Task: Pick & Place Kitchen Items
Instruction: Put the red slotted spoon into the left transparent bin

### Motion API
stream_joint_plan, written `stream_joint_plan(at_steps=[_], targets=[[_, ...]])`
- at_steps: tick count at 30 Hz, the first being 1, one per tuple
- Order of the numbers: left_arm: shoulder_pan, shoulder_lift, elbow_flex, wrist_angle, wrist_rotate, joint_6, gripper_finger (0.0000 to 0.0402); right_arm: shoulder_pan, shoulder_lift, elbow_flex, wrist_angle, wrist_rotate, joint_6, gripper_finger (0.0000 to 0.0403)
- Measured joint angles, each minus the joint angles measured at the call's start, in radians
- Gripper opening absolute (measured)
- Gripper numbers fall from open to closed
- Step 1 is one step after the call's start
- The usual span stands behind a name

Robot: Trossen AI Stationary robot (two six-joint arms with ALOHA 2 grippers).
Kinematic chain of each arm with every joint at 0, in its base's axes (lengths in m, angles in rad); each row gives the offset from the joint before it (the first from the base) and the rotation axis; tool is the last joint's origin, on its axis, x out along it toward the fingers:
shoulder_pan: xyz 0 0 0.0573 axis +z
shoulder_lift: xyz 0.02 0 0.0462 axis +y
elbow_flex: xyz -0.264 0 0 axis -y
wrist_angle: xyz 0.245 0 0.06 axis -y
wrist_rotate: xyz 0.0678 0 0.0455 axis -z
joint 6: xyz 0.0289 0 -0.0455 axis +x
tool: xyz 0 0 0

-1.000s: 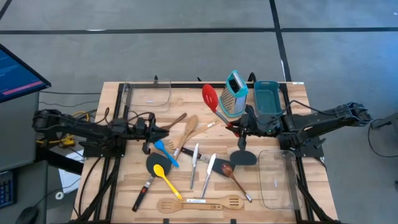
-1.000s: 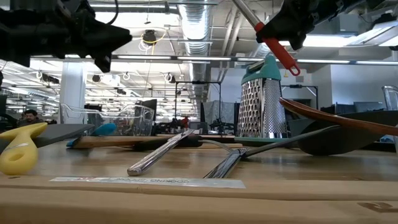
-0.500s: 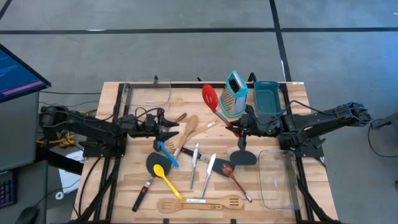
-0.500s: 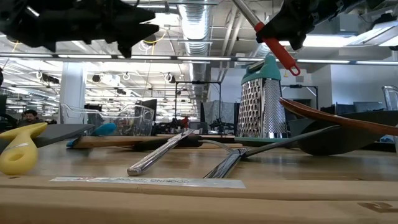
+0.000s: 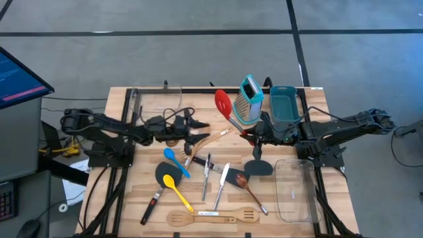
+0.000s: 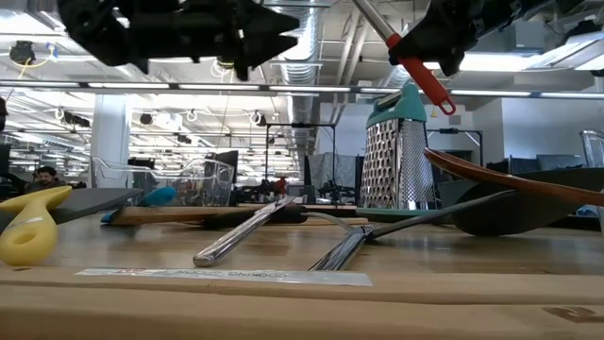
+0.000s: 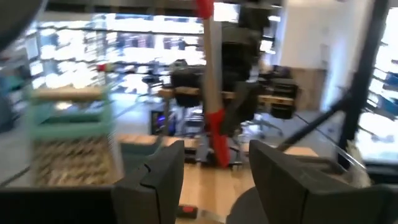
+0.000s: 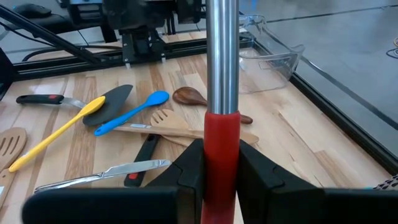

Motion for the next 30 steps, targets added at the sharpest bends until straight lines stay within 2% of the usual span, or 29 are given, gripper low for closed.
stream_joint_plan(at_steps=[3,13,20,24,30], targets=[[0.012,0.032,0.055,0.007,0.067,0.026,0.0154,0.000,0.000,0.000,0.002,0.000,0.000,0.0056],[0.051,0.093,0.165,0.026,0.070,0.016,0.0124,0.007,0.064,0.001,0.177,-0.032,-0.105,0.0056],[0.049,0.092,0.197,0.029,0.160,-0.005,0.0109,0.005,0.148,0.000,0.270,-0.026,-0.129,0.0056],[0.048,0.092,0.198,0.028,0.169,-0.015,0.0106,0.006,0.168,0.001,0.359,-0.027,-0.166,0.0056],[0.030,0.092,0.198,0.029,0.169,-0.015,0.0108,0.006,0.171,0.000,0.371,-0.027,-0.183,0.0056]])
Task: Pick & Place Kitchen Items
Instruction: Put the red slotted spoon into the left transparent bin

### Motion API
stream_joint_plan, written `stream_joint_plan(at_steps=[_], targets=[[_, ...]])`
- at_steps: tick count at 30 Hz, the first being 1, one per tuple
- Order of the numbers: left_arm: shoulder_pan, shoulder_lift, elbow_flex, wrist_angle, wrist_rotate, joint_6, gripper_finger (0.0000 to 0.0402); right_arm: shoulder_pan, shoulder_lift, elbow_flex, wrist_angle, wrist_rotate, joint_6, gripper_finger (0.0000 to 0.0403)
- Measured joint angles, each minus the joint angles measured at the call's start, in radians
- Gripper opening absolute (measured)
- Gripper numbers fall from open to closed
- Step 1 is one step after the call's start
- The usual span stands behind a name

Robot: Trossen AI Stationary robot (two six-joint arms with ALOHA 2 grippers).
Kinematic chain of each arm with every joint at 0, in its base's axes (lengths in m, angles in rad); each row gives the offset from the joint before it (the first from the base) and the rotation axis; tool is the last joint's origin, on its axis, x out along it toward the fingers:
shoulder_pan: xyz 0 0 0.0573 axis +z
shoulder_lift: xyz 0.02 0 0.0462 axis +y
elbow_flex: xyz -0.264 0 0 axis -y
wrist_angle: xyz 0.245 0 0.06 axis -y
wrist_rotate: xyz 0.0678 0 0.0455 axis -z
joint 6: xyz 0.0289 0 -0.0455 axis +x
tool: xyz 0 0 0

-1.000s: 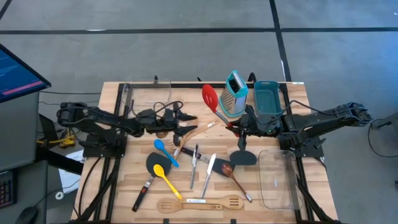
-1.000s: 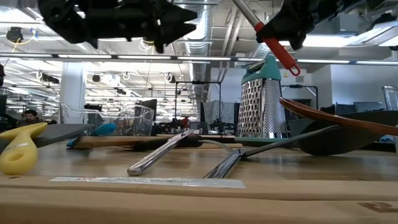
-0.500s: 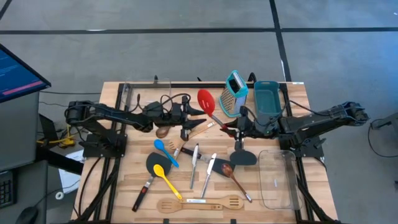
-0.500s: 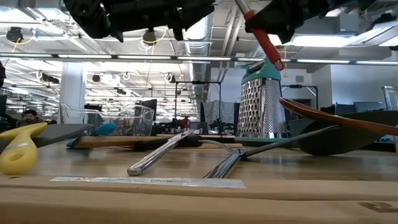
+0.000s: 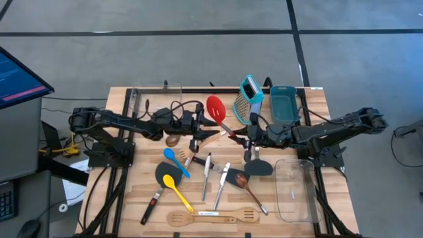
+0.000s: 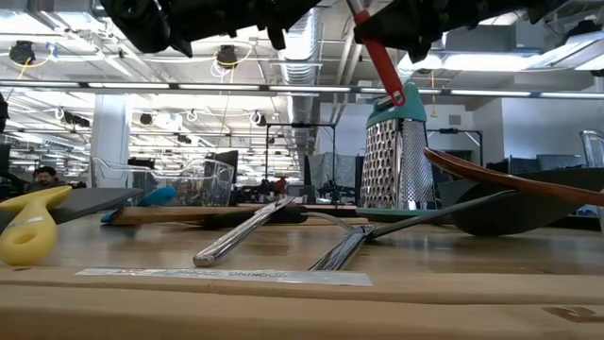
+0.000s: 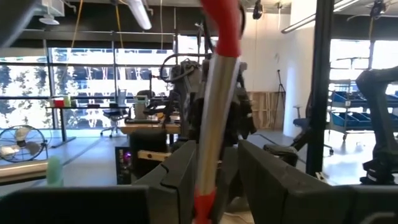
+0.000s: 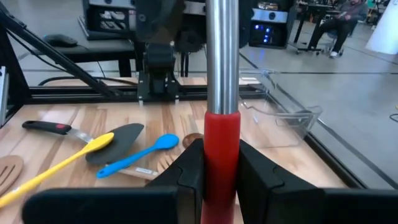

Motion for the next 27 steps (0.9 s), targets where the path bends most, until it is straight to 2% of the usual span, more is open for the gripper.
stream_joint_plan(at_steps=[9,14,23,27], targets=[[-0.020,0.000,0.000,-0.001,-0.005,0.003,0.0108,0.000,0.000,0.000,0.028,0.000,0.000,0.0056],[-0.020,0.000,0.000,0.000,-0.078,0.001,0.0108,0.000,0.000,0.000,0.027,-0.025,0.000,0.0056],[-0.018,0.000,0.032,-0.006,-0.088,0.008,0.0108,0.000,0.000,0.000,0.027,-0.026,-0.023,0.0056],[-0.018,0.000,0.034,-0.014,-0.131,0.009,0.0108,0.000,0.000,0.000,0.023,-0.026,-0.024,0.0056]])
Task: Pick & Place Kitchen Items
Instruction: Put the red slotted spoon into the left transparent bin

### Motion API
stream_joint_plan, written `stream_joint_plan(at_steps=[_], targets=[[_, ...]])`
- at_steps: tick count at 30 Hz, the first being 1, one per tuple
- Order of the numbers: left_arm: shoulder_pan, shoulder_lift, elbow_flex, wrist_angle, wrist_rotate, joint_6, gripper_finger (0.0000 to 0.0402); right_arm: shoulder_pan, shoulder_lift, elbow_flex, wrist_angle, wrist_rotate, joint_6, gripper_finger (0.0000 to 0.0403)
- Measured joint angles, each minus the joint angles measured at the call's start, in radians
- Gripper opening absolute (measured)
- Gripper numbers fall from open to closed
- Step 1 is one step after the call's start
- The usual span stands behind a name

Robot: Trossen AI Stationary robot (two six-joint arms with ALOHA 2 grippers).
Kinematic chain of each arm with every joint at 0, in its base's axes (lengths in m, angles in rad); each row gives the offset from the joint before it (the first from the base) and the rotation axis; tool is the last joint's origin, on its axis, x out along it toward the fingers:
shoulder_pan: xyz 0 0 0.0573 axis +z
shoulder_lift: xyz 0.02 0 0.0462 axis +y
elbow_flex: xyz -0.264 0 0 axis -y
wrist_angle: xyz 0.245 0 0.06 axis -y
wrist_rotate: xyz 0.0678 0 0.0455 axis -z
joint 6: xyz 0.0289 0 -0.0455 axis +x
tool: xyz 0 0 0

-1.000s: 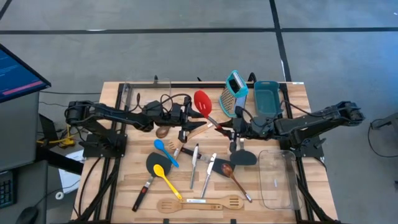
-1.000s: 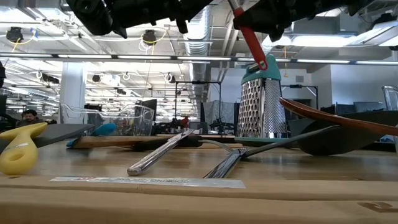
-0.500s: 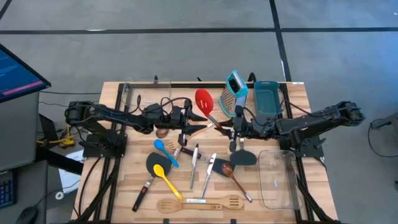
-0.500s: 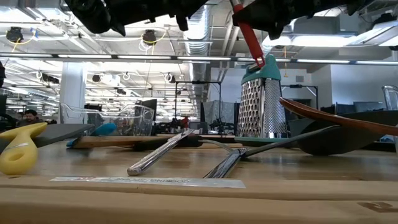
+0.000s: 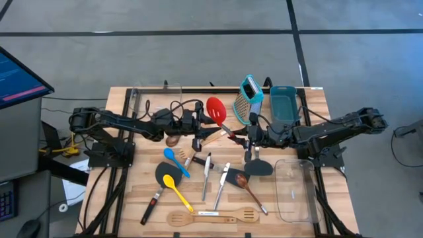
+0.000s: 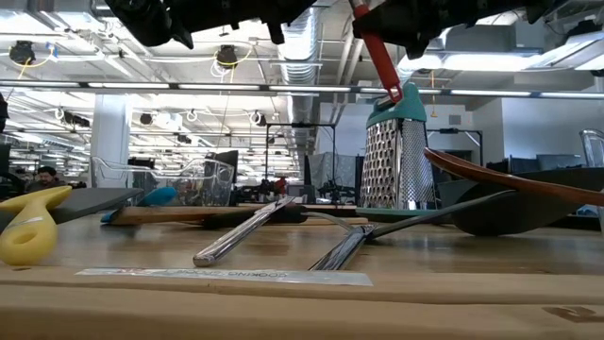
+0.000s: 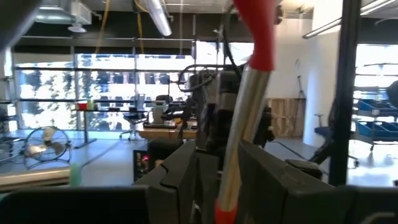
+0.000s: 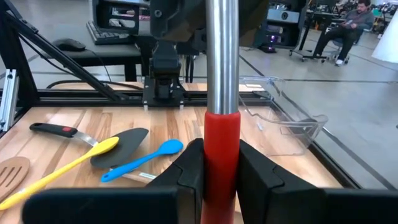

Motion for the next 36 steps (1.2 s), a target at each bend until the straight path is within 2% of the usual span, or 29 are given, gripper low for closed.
stream_joint_plan(at_steps=[11,20,24,31,36], targets=[[-0.001,0.000,0.000,-0.002,-0.003,-0.028,0.0113,0.000,0.000,0.000,-0.019,0.000,-0.002,0.0056],[-0.012,0.000,-0.001,-0.023,0.008,-0.034,0.0194,0.000,0.000,0.000,-0.027,0.000,-0.017,0.0056],[-0.015,0.000,-0.001,-0.022,0.010,-0.033,0.0214,-0.001,0.000,0.000,-0.027,0.000,-0.018,0.0056],[-0.035,0.000,0.002,-0.019,0.011,-0.002,0.0215,-0.007,0.000,0.000,-0.026,0.000,-0.018,0.0056],[-0.041,0.069,0.058,-0.015,0.003,-0.001,0.0208,-0.018,0.000,0.000,-0.025,0.001,-0.017,0.0056]])
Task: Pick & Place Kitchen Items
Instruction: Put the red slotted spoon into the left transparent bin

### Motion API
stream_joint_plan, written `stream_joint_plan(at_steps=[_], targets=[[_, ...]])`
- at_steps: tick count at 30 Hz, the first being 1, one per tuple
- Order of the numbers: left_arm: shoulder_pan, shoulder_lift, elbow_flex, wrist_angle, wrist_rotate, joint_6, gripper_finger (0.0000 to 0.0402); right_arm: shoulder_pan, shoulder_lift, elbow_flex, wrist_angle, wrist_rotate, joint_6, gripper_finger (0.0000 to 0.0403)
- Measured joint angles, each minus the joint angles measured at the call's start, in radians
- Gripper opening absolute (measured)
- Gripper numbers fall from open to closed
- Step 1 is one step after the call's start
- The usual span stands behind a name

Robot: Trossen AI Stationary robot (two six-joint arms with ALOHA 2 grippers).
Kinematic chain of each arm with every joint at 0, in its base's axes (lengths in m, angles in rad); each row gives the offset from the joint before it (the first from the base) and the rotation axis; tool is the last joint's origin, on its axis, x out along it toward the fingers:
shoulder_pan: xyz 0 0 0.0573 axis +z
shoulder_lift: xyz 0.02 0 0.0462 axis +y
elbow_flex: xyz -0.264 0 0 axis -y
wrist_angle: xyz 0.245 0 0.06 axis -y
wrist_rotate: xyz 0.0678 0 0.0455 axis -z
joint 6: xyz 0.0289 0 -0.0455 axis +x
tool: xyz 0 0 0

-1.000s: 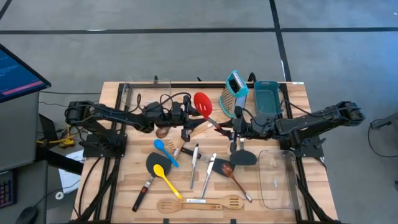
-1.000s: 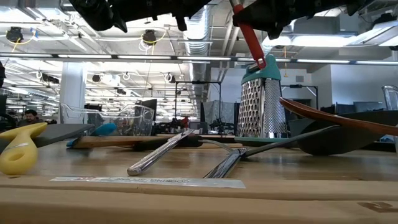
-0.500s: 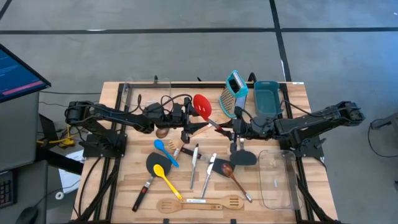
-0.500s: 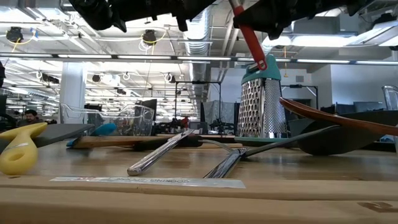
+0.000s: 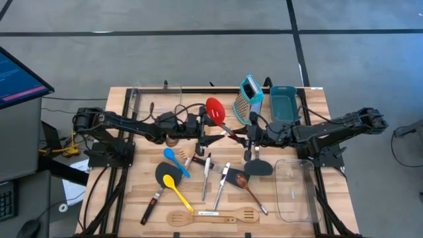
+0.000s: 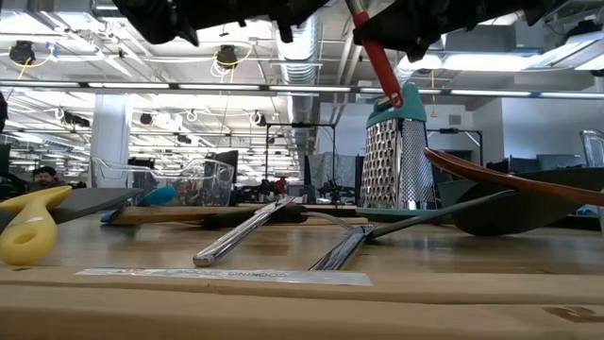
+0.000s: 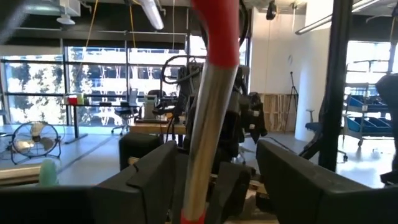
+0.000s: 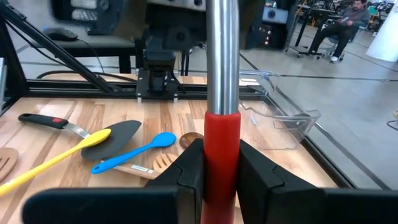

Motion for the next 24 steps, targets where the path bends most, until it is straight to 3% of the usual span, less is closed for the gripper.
stream_joint_plan(at_steps=[12,24], targets=[[0.026,0.023,0.041,0.007,-0.002,0.000,0.0179,0.003,0.000,0.000,-0.008,0.001,0.000,0.0056],[0.024,0.023,0.041,0.006,0.001,0.000,0.0083,-0.002,0.000,0.000,-0.009,0.001,0.000,0.0056]])
